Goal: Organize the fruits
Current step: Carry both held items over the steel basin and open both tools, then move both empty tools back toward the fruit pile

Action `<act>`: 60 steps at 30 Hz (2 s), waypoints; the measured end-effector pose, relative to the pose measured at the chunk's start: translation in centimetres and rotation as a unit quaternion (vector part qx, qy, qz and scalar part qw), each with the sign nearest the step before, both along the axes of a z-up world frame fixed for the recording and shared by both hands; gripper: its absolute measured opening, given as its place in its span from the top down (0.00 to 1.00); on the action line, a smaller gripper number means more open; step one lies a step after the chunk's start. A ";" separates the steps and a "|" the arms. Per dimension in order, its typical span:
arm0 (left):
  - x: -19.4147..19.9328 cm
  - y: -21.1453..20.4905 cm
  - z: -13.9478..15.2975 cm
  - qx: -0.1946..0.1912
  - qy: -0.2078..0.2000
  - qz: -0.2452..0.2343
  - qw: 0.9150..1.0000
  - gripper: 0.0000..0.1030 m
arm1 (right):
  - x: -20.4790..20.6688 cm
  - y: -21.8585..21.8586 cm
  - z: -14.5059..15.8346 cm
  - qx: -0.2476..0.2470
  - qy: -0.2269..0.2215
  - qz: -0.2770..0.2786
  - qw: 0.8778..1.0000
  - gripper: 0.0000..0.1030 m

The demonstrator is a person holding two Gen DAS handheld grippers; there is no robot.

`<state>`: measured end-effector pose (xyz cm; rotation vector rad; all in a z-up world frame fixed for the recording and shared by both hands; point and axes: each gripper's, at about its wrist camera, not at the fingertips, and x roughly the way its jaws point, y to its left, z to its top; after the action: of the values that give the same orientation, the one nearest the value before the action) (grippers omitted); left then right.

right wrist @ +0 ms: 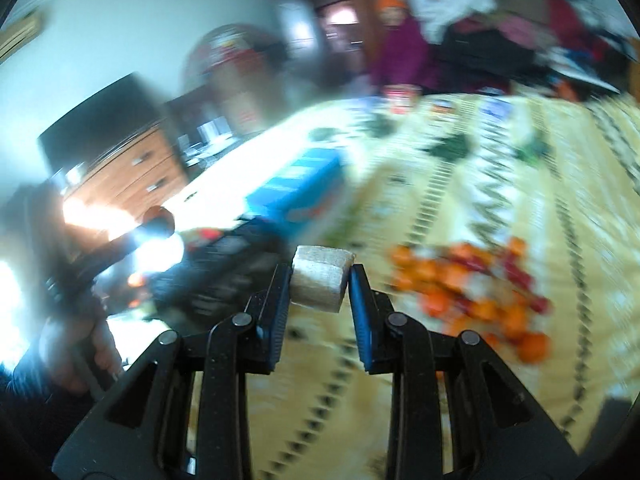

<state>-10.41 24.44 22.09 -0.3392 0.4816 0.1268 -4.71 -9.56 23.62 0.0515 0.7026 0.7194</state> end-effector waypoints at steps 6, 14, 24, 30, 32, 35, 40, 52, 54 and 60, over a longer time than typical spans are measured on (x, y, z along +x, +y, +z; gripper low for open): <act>-4.2 10.6 -1.2 -0.023 0.026 0.106 0.994 0.63 | -1.0 13.4 0.5 0.008 0.012 0.121 0.993 0.71; -6.0 15.7 -4.8 -0.053 0.079 0.132 0.987 0.63 | -2.7 26.3 -2.6 -0.002 0.057 0.207 0.977 0.71; -5.3 16.9 -6.7 -0.071 0.103 0.126 0.984 0.63 | -2.9 32.5 -4.4 -0.047 0.063 0.236 0.969 0.71; -5.4 18.0 -8.0 -0.087 0.125 0.133 0.979 0.62 | -3.4 34.1 -5.2 -0.068 0.064 0.247 0.965 0.69; -5.8 18.3 -8.2 -0.097 0.122 0.139 0.978 0.43 | -3.5 33.7 -4.8 -0.070 0.056 0.238 0.967 0.65; -6.4 18.2 -7.5 -0.090 0.112 0.150 0.978 0.39 | -4.1 32.1 -3.0 -0.062 0.036 0.227 0.971 0.62; -7.1 16.3 -5.1 -0.069 0.088 0.150 0.982 0.39 | -7.2 26.2 0.6 -0.037 -0.025 0.208 0.977 0.50; -4.1 -3.5 1.3 0.042 -0.002 -0.016 0.999 0.14 | -9.6 4.4 -2.2 -0.112 -0.037 -0.033 0.993 0.24; -3.0 -7.4 0.6 0.047 0.014 -0.057 0.997 0.12 | -8.5 1.0 -2.9 -0.140 -0.023 -0.097 0.985 0.17; -1.3 -15.7 -2.6 0.050 0.066 -0.136 0.987 0.12 | -8.0 -6.7 -3.0 -0.180 -0.021 -0.243 0.953 0.06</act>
<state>-11.72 8.69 19.54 -0.1642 0.6455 -0.0927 -12.73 -16.25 20.65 -0.1219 0.7333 0.1145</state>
